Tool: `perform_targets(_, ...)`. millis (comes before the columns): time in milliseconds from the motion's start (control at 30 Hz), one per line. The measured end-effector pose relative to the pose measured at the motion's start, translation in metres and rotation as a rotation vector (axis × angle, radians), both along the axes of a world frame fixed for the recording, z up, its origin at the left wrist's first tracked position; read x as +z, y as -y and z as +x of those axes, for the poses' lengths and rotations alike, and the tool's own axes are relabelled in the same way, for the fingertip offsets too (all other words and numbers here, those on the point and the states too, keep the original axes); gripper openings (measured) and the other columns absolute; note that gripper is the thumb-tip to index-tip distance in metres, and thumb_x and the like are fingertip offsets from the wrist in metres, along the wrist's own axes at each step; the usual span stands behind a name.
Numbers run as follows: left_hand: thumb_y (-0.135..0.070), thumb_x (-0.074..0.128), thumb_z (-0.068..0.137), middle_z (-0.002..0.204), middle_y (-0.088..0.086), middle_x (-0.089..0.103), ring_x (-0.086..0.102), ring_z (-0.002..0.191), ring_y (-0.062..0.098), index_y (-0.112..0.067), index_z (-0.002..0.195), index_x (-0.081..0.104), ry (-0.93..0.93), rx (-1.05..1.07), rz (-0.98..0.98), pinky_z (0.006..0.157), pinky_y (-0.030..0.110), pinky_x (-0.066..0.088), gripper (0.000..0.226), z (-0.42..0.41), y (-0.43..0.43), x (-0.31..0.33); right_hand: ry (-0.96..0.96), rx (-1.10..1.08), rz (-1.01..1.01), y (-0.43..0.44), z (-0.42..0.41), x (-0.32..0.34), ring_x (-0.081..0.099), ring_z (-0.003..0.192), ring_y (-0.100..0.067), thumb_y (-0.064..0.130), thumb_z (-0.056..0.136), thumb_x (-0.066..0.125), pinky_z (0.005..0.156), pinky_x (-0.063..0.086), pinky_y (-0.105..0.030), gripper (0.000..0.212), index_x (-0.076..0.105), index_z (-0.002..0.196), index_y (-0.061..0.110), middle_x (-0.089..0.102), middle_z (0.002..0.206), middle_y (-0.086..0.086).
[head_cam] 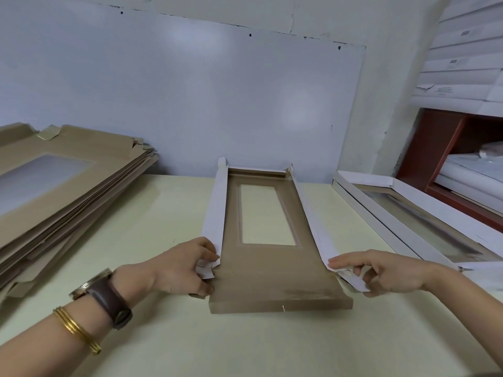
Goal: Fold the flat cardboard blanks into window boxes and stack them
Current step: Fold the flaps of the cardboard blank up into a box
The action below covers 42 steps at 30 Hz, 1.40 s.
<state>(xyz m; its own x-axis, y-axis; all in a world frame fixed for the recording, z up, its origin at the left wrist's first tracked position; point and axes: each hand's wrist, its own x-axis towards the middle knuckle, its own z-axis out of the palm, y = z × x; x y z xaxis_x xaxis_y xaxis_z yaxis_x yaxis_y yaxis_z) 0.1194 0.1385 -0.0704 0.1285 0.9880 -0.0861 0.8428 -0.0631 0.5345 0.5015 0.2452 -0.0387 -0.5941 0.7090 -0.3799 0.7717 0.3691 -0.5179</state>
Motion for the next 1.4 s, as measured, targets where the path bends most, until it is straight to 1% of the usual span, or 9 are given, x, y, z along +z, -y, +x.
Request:
perform_targets(233, -0.014, 0.073, 0.071, 0.115, -0.014, 0.049, 0.058, 0.077, -0.004, -0.02, 0.116, 0.059, 0.011, -0.005, -0.01, 0.059, 0.01, 0.044, 0.048, -0.003, 0.0, 0.002, -0.123, 0.016, -0.011, 0.002, 0.0, -0.002, 0.061, 0.106, -0.015, -0.016, 0.088, 0.046, 0.101, 0.046, -0.023, 0.057, 0.057, 0.131, 0.021, 0.051, 0.141, -0.009)
perform_targets(467, -0.017, 0.077, 0.066, 0.06, -0.016, 0.059, 0.052, 0.048, 0.0, -0.03, 0.096, 0.05, 0.069, 0.028, 0.011, 0.052, 0.012, 0.042, 0.042, -0.007, 0.003, 0.002, -0.152, -0.045, 0.044, -0.005, -0.003, -0.011, 0.051, 0.121, 0.009, 0.022, 0.099, 0.054, 0.093, 0.038, -0.004, 0.025, 0.065, 0.119, 0.032, 0.059, 0.13, 0.022)
perform_targets(700, -0.022, 0.079, 0.058, 0.108, -0.009, 0.061, 0.062, 0.081, 0.009, -0.035, 0.102, 0.061, 0.041, -0.078, -0.102, 0.077, 0.023, 0.052, 0.049, -0.012, 0.007, 0.013, -0.16, -0.06, 0.033, -0.011, -0.004, -0.013, 0.055, 0.081, -0.01, 0.015, 0.098, 0.055, 0.084, 0.047, -0.024, 0.024, 0.065, 0.119, 0.023, 0.062, 0.122, -0.017)
perform_targets(833, -0.009, 0.066, 0.066, 0.119, -0.015, 0.052, 0.056, 0.113, 0.009, -0.021, 0.12, 0.065, -0.105, -0.164, -0.147, 0.093, 0.028, 0.049, 0.055, -0.016, 0.006, 0.02, -0.128, -0.058, 0.062, -0.01, -0.005, -0.013, 0.063, 0.102, -0.005, 0.008, 0.096, 0.057, 0.099, 0.047, -0.026, 0.028, 0.07, 0.112, 0.027, 0.062, 0.127, 0.012)
perform_targets(933, -0.006, 0.064, 0.08, 0.105, -0.012, 0.047, 0.047, 0.096, 0.009, -0.01, 0.111, 0.068, -0.089, -0.198, -0.081, 0.094, 0.024, 0.045, 0.032, -0.015, 0.001, 0.019, -0.121, -0.054, 0.078, -0.008, -0.008, -0.011, 0.056, 0.116, 0.002, 0.007, 0.096, 0.056, 0.104, 0.044, -0.025, 0.03, 0.07, 0.111, 0.028, 0.057, 0.129, 0.021)
perform_targets(1067, -0.006, 0.057, 0.091, 0.098, -0.011, 0.045, 0.043, 0.09, 0.008, -0.011, 0.097, 0.071, 0.032, -0.172, -0.106, 0.086, 0.018, 0.039, 0.017, -0.017, -0.005, 0.017, -0.143, -0.082, 0.108, -0.006, -0.009, -0.013, 0.059, 0.114, -0.001, 0.012, 0.095, 0.059, 0.101, 0.045, -0.023, 0.023, 0.071, 0.111, 0.026, 0.061, 0.125, 0.018)
perform_targets(1200, -0.015, 0.06, 0.093, 0.131, -0.023, 0.049, 0.05, 0.123, 0.0, -0.026, 0.119, 0.069, 0.034, -0.109, -0.146, 0.1, 0.017, 0.042, 0.03, -0.022, -0.006, 0.016, -0.191, -0.171, 0.147, -0.004, -0.014, -0.021, 0.063, 0.104, 0.004, 0.021, 0.086, 0.073, 0.092, 0.049, -0.017, 0.019, 0.072, 0.103, 0.028, 0.066, 0.117, 0.018)
perform_targets(1300, -0.017, 0.062, 0.093, 0.134, -0.019, 0.051, 0.051, 0.127, 0.012, -0.024, 0.118, 0.069, 0.094, -0.116, -0.129, 0.104, 0.026, 0.042, 0.028, -0.024, -0.004, 0.016, -0.171, -0.219, 0.265, 0.0, -0.018, -0.028, 0.061, 0.101, 0.006, 0.034, 0.07, 0.086, 0.085, 0.047, -0.012, 0.03, 0.071, 0.095, 0.034, 0.063, 0.111, 0.023)
perform_targets(1400, -0.021, 0.06, 0.095, 0.136, -0.019, 0.049, 0.049, 0.123, -0.005, -0.026, 0.118, 0.069, 0.11, -0.149, -0.133, 0.102, 0.019, 0.04, 0.025, -0.027, -0.002, 0.017, -0.152, -0.215, 0.304, 0.005, -0.019, -0.032, 0.055, 0.092, 0.017, 0.042, 0.056, 0.092, 0.074, 0.04, -0.003, 0.049, 0.065, 0.097, 0.04, 0.058, 0.11, 0.029)
